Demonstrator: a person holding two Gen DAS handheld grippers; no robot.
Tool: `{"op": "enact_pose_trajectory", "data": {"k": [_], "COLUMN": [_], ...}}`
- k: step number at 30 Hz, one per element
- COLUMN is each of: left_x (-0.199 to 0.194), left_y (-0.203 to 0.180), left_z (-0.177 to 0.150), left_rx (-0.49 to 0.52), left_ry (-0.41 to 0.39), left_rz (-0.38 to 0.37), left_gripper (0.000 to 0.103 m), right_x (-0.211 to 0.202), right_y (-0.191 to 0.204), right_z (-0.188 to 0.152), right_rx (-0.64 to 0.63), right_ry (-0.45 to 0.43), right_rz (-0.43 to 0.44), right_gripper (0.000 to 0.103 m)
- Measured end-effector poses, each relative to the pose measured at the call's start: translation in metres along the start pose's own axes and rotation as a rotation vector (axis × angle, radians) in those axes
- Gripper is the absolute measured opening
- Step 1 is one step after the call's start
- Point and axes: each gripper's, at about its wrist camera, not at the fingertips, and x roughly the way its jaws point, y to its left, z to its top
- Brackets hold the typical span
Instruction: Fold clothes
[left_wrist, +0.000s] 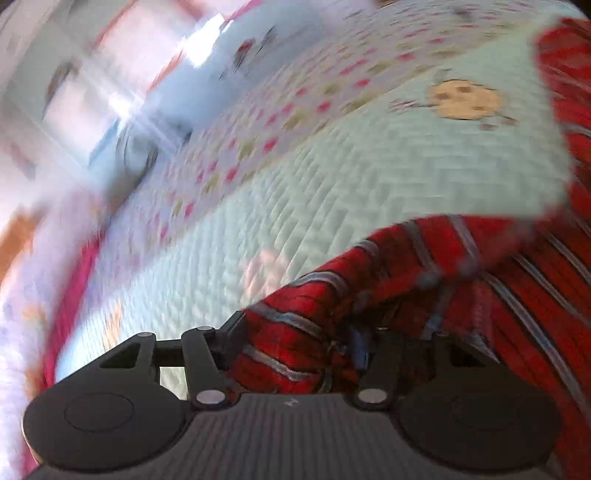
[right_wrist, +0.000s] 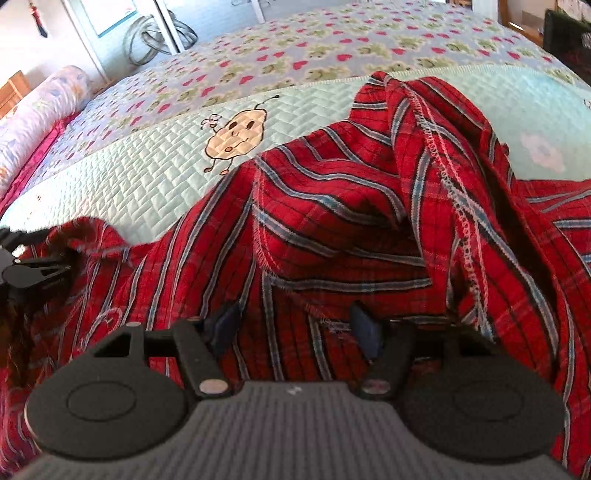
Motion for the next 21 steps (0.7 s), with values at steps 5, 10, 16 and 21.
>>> {"op": "enact_pose_trajectory", "data": {"k": [5,10,16,21], "left_x": [-0.016,0.003,0.037,0.061], "left_y": [-0.054,-0.047,-0.012,0.041], "left_z": [-0.026,-0.01,0.016,0.048], "left_rx": [0.377,0.343,0.29,0.322], "left_ry": [-0.185,-0.116,-0.042,-0.028], "left_rz": [0.116,0.135,0.371,0.618], "left_gripper": [0.058,0.053,0.012,0.012], "right_x": [0.003,0.001,-0.002,0.012], "right_y": [0.001,0.006,0.012,0.019], "right_z": [-0.003,-0.016,-0.025,-0.006], "right_rx": [-0.016,-0.074,-0.085,-0.089], "right_ry": [-0.029,-0.082,-0.129,-0.11], "right_rz": [0.014,-0.001,-0.048,-0.066], "right_gripper": [0.075,0.077,0.077,0.087]}}
